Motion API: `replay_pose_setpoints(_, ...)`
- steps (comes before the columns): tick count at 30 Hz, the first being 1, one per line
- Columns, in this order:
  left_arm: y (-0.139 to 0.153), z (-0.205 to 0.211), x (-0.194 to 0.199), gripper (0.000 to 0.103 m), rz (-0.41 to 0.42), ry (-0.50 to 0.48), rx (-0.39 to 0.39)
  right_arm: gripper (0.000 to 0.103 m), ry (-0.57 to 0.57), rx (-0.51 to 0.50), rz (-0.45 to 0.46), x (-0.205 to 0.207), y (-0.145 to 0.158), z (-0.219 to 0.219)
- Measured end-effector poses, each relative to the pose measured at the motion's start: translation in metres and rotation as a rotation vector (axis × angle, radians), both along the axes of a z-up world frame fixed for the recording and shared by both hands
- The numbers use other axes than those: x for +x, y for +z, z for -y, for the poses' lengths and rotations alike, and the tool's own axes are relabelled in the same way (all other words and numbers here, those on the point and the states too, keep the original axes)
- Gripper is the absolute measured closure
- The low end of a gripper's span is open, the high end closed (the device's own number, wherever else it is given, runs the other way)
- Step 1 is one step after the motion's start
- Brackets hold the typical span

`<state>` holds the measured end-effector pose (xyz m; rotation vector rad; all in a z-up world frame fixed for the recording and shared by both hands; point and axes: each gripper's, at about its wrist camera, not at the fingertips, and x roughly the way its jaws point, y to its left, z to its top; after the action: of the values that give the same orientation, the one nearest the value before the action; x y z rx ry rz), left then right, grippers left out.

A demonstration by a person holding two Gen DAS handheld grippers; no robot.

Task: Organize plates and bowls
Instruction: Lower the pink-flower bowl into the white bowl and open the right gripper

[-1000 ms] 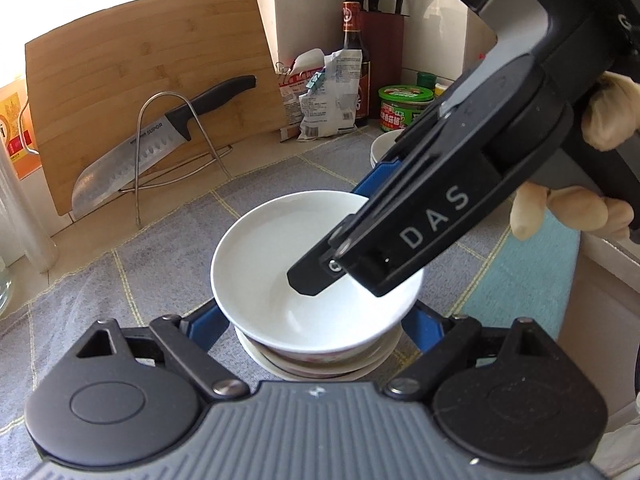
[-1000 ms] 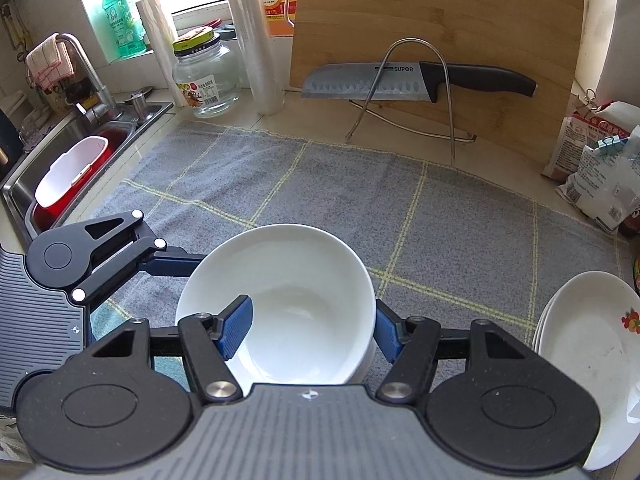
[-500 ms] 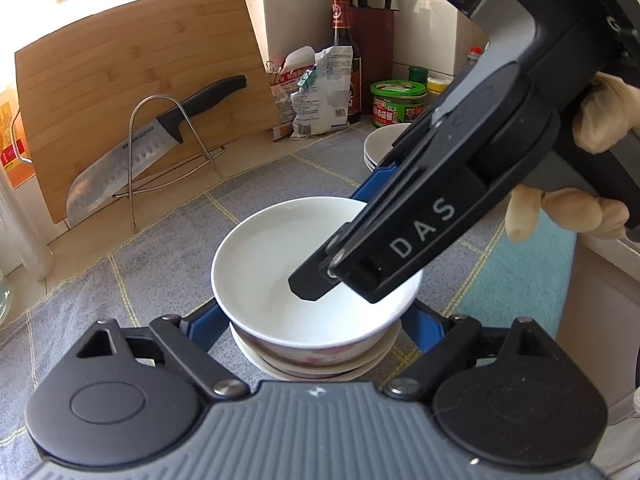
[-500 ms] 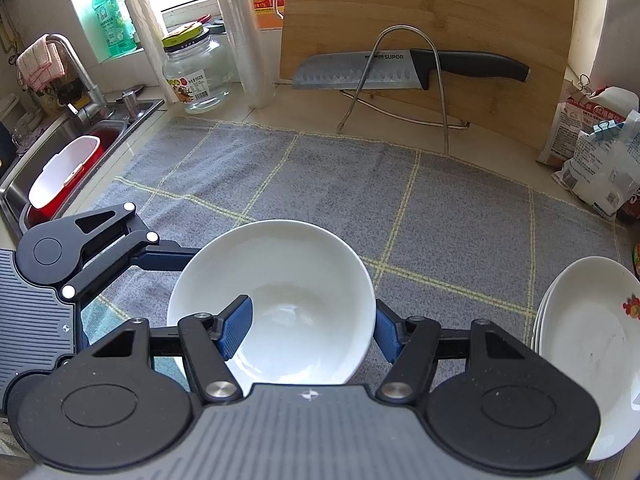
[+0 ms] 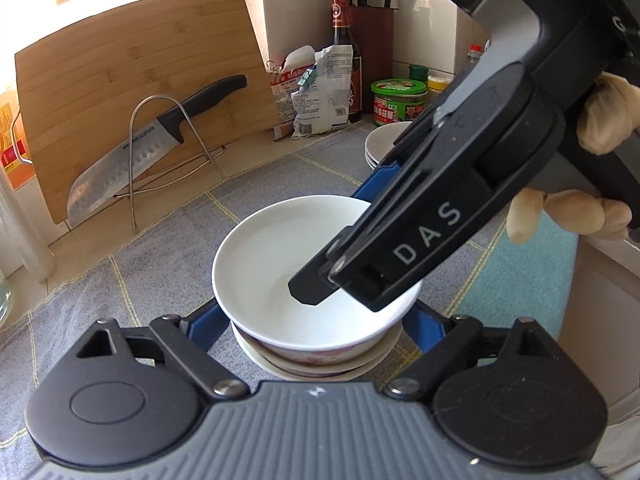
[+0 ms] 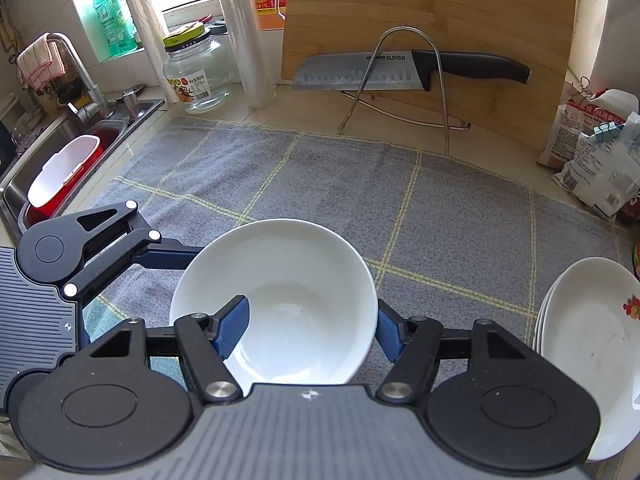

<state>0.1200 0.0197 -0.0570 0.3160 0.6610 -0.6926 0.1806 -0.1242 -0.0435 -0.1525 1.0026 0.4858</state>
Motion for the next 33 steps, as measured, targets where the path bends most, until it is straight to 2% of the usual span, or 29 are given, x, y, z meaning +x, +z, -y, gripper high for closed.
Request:
replay_pose_setpoints(4,-0.001,0.003,0.0,0.01,0.006,-0.001,0.014,0.028,0.004,0.003,-0.004,0.0,-0.001,0.0)
replay_pose_setpoints(6,-0.001,0.003,0.0,0.01,0.003,-0.001,0.011,0.024,0.007,0.005,-0.004,0.0,-0.001,-0.001)
replay_pose_setpoints(8,0.0,0.002,0.0,0.009,-0.004,0.001,0.004,0.014,0.011,0.0,0.0,-0.002,-0.001,-0.002)
replay_pose_setpoints(10,0.002,0.0,-0.002,0.004,0.01,0.001,-0.009,0.01,0.021,0.004,0.008,-0.004,0.0,-0.003)
replay_pose_setpoints(15,0.005,-0.002,-0.005,0.003,0.014,-0.011,-0.006,0.004,0.025,-0.002,0.025,-0.008,0.002,-0.004)
replay_pose_setpoints(26,0.008,-0.018,-0.011,0.003,-0.006,-0.034,-0.034,0.0,0.013,-0.008,0.056,-0.018,0.01,-0.003)
replay_pose_setpoints(33,0.001,-0.041,-0.01,0.003,-0.058,-0.067,-0.044,0.0,-0.004,-0.01,0.1,-0.036,0.02,-0.002)
